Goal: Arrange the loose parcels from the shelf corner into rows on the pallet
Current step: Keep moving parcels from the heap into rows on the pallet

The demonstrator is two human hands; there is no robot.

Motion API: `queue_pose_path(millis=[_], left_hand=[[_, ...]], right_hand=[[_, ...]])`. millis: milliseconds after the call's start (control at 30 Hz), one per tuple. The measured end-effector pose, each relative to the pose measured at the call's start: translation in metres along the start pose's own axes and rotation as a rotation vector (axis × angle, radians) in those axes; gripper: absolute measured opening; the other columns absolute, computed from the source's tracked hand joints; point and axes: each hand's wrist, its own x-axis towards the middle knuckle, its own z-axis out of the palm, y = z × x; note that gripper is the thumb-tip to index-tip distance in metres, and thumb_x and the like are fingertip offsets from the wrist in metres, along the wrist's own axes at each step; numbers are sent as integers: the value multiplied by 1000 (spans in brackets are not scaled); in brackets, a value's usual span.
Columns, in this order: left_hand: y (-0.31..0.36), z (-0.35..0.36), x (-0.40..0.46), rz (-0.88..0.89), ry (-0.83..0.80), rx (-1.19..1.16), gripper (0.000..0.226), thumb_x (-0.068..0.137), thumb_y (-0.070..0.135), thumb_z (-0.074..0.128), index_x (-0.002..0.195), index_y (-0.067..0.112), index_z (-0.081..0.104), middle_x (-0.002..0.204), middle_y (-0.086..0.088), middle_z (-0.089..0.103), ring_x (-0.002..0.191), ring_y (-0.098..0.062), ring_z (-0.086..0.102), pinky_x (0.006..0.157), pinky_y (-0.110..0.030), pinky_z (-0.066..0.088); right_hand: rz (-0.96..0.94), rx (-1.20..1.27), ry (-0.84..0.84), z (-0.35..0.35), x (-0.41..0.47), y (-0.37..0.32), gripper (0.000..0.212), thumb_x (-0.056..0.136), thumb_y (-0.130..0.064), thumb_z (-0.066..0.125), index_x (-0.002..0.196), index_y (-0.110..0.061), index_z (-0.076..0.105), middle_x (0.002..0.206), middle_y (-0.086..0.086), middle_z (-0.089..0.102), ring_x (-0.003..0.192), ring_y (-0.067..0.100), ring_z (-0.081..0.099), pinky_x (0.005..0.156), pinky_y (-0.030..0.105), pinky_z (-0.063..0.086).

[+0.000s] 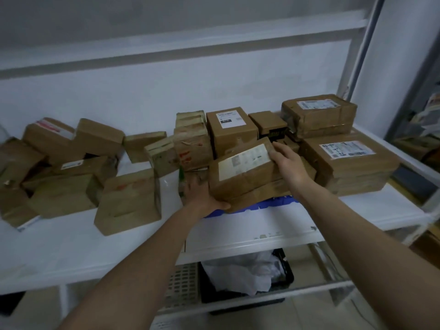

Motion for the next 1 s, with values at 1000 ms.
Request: queue_pose_path(millis=[1000], left_hand=[[-10,-13,17,-281,-8,114,148,48,68,82,152,18,-12,158,-20,-10,145,-42,-6,115,-59,5]], right_hand=[[-280,-778,195,3,46,65,34,90,-12,54,124,-11,53,132,12,50,125,28,42,100,36,36]])
